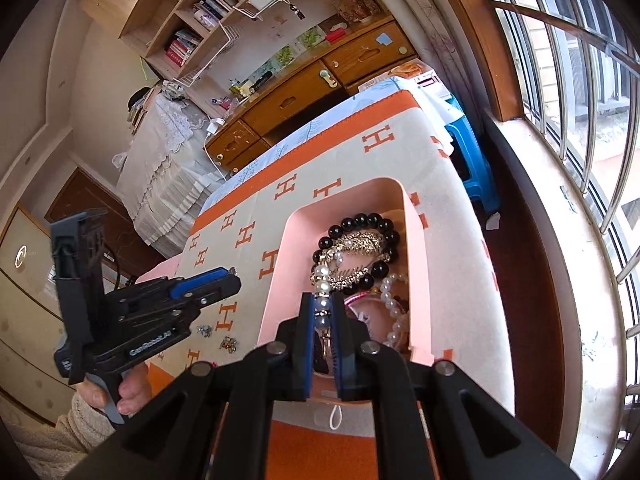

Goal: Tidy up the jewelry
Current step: 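Release the pin and gold coin into the pink box with both tools, then move both open tools back over the blue flower brooches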

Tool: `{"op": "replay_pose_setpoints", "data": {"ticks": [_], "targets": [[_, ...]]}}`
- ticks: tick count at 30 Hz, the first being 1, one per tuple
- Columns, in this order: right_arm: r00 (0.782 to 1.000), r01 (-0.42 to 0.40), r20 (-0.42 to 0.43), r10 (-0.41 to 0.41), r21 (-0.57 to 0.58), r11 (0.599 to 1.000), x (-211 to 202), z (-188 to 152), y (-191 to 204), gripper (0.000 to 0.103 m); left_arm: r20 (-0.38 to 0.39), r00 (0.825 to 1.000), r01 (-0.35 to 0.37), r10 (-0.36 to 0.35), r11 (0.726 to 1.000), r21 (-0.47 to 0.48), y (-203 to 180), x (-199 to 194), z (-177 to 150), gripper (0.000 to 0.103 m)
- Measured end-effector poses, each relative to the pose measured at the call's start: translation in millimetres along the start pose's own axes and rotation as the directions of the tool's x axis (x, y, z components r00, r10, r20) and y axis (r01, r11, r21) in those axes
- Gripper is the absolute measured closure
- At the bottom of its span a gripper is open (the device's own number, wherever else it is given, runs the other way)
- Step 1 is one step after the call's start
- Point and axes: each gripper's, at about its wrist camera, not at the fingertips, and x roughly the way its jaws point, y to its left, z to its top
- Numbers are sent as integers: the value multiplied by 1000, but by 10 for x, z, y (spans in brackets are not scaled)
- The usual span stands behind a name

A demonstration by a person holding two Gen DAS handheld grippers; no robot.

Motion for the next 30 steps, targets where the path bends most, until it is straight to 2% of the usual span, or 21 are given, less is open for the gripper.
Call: {"op": "replay_pose_setpoints", "data": {"ticks": [3,6,9,11,13,17,19,21,26,30], "targets": [[1000,2,-17,-1,19,1000,24,-33,-34,95,-5,999,51,-51,998,33,-206,-30,21,86],[1000,0,-29,2,42,999,32,-49,-56,95,-18,997,70,-69,995,65,-410,34,42,86],[1000,12,-1,-12,58,998,-16,-63,-70,82,-54,994,95,-91,993,77,-543,134,27,86],[1000,16,21,-17,69,998,-54,-76,-92,68,-79,992,106,-100,992,76,-581,203,11,86],[999,26,44,-29,75,997,-102,-83,-106,68,-93,991,104,-97,992,71,-591,237,-9,86],[998,21,57,-25,73,997,-152,-93,-93,68,-86,991,112,-107,992,54,-516,174,-48,83],[998,23,56,-27,66,998,-148,-99,-66,68,-72,992,108,-105,993,40,-465,108,-65,69],[998,11,56,-15,64,998,-143,-103,-32,68,-52,994,100,-98,995,22,-388,29,-79,61],[998,-4,58,2,27,1000,-135,-142,126,68,-5,998,57,-57,997,-48,-61,-229,-170,61],[999,-7,53,9,-25,1000,-112,-185,311,68,32,999,-6,11,990,-143,352,-488,-311,61]]}}
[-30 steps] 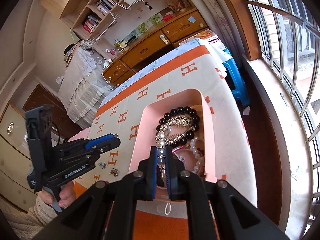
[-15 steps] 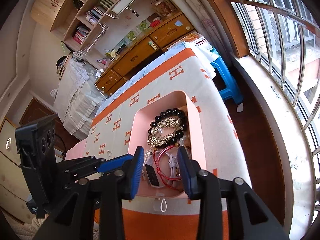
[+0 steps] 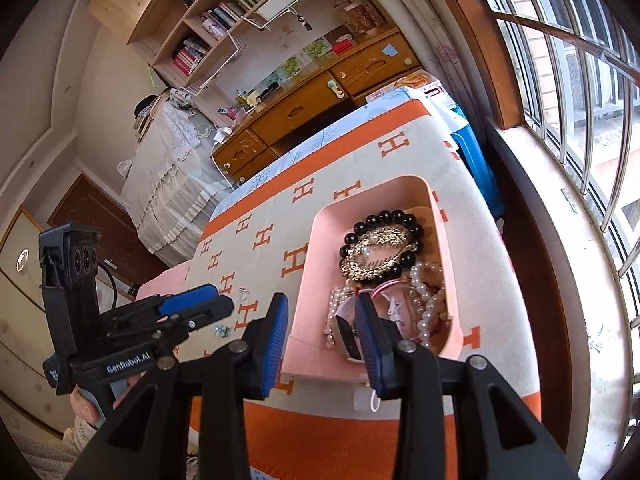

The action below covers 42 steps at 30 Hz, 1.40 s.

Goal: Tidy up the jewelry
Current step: 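Move both open tools back over the blue flower brooches, then grasp a blue flower brooch with the right tool while the left tool grasps the other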

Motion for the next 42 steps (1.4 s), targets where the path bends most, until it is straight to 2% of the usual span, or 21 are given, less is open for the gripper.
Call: {"op": "replay_pose_setpoints", "data": {"ticks": [6,13,18,20,22,30,37,42], "targets": [[1000,-14,-24,12,-79,997,126,-53,353,68,66,990,-113,123,984,-135,661,-427,-169,61],[996,-32,-86,17,-180,983,418,-161,832,68,59,980,-174,191,961,-214,1172,-566,-491,61],[989,-19,-144,-21,-269,963,706,-311,1129,68,-1,986,-162,166,961,-222,1345,-357,-713,61],[984,-4,-170,-52,-311,950,850,-384,1218,68,-24,988,-153,151,967,-203,1361,-234,-770,60],[977,10,-197,-85,-351,936,1003,-457,1278,67,-44,989,-145,140,973,-179,1336,-100,-806,53],[947,31,-273,-170,-447,894,1465,-625,1334,67,-97,990,-108,100,991,-83,1207,336,-868,52],[935,62,-268,-230,-518,853,1654,-693,1360,67,-104,991,-97,88,992,-78,1224,496,-832,52],[942,70,-230,-244,-575,815,1683,-748,1425,67,-93,991,-101,92,990,-96,1278,507,-810,52]]}}
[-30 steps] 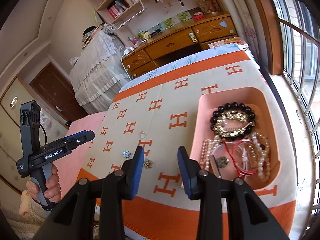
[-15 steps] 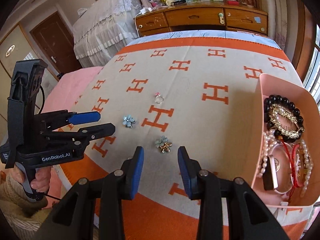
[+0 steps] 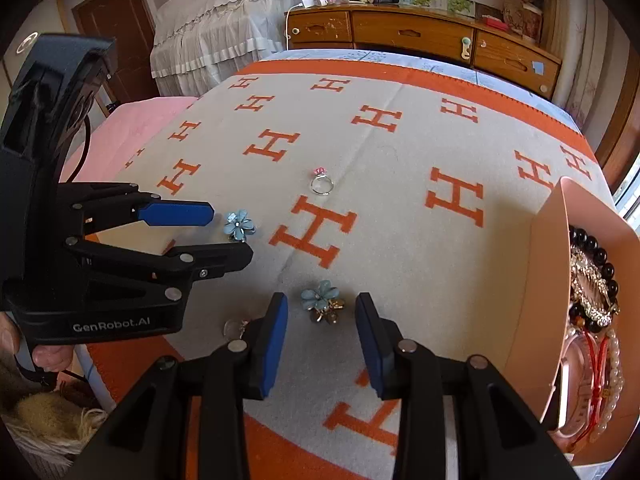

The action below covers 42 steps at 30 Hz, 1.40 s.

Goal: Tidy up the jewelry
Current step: 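Grasp a blue flower brooch with the right tool while the left tool grasps the other, then drop both blue flower brooches into the pink box and open both tools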

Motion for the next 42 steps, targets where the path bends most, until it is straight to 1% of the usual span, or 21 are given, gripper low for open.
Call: {"op": "replay_pose_setpoints", "data": {"ticks": [2,3,4,5,7,10,11,15,23,28,31,34,36,38,40,42], "targets": [[1000,15,5,-15,-30,999,12,1,39,68,5,1000,-4,4,1000,0,0,0,1,53],[1000,26,13,-25,-42,999,13,-4,55,68,8,1000,-10,10,1000,3,-6,0,2,58],[999,32,20,-31,-52,998,13,-5,69,75,12,1000,-17,17,1000,5,-10,-3,3,66],[999,30,22,-29,-58,998,14,-8,77,82,16,1000,-21,21,1000,6,-12,-4,5,70],[999,23,29,-22,-49,999,1,-8,63,83,20,1000,-18,18,1000,7,-9,-9,6,88],[999,11,36,-10,-22,1000,-29,-6,13,83,23,1000,-14,14,1000,-1,0,-11,7,89],[999,5,40,-4,-11,1000,-48,-8,-7,83,25,1000,-16,16,1000,-1,-4,-16,4,91],[997,-33,77,30,39,999,-172,-13,-96,83,36,999,-18,18,1000,9,-61,-85,11,92],[983,-83,171,64,108,991,-478,-82,-268,83,104,994,-30,23,997,64,-307,-400,110,92],[972,-91,230,54,154,984,-720,-171,-466,83,146,989,-19,4,995,100,-511,-607,194,92],[963,-75,268,19,199,977,-899,-213,-653,83,163,986,-2,-21,991,137,-680,-712,262,92],[949,-33,312,-54,266,963,-1112,-269,-908,83,186,981,16,-51,983,185,-896,-805,372,92],[940,-6,325,-102,315,949,-1232,-315,-1095,83,196,978,32,-75,976,215,-1049,-848,459,92],[937,38,311,-161,365,930,-1297,-358,-1263,83,194,975,63,-111,969,237,-1193,-851,561,92],[934,77,291,-208,405,911,-1312,-400,-1392,83,174,972,109,-155,962,250,-1324,-806,664,92],[937,78,275,-215,436,897,-1295,-440,-1492,83,148,972,142,-185,955,259,-1453,-708,758,92]]}}
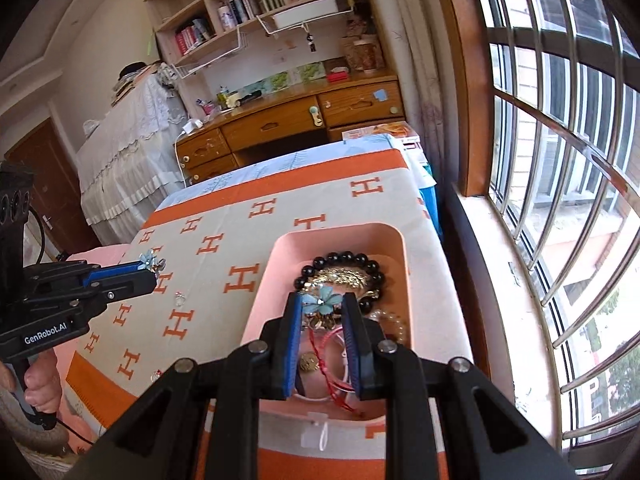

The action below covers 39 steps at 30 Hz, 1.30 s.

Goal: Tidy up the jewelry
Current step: 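Drop both blue flower brooches into the pink box and open both tools, then move both tools back to the two rings on the blanket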

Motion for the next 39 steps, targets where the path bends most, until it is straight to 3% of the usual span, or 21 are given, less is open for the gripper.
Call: {"op": "replay_pose_setpoints", "data": {"ticks": [6,8,10,15,16,17,19,30,39], "targets": [[999,8,-52,-4,68,998,110,-54,-190,82,-113,989,98,-98,995,-4,-249,515,171,92],[998,-12,-68,19,105,994,132,-64,-253,74,-157,980,124,-123,992,-1,-328,654,147,91],[997,-29,-61,38,141,990,129,-69,-320,68,-184,975,125,-122,992,5,-381,732,125,85],[997,-71,-25,78,190,979,39,-77,-388,67,-183,975,125,-123,992,-1,-376,657,80,78],[997,-72,-19,77,186,980,23,-76,-378,67,-176,977,119,-118,993,-2,-357,618,70,69],[997,-67,-13,71,178,982,7,-76,-357,67,-165,980,111,-110,994,-5,-331,569,58,63],[998,-66,-7,69,166,984,-16,-73,-318,67,-134,988,80,-80,997,-11,-263,448,35,37],[993,-115,-10,116,68,991,-105,-71,109,67,-77,993,-94,88,992,-78,355,-252,-394,36],[981,-189,-54,186,-67,980,-96,-122,706,67,-24,961,-273,274,938,-212,1012,-908,-819,31]]}}
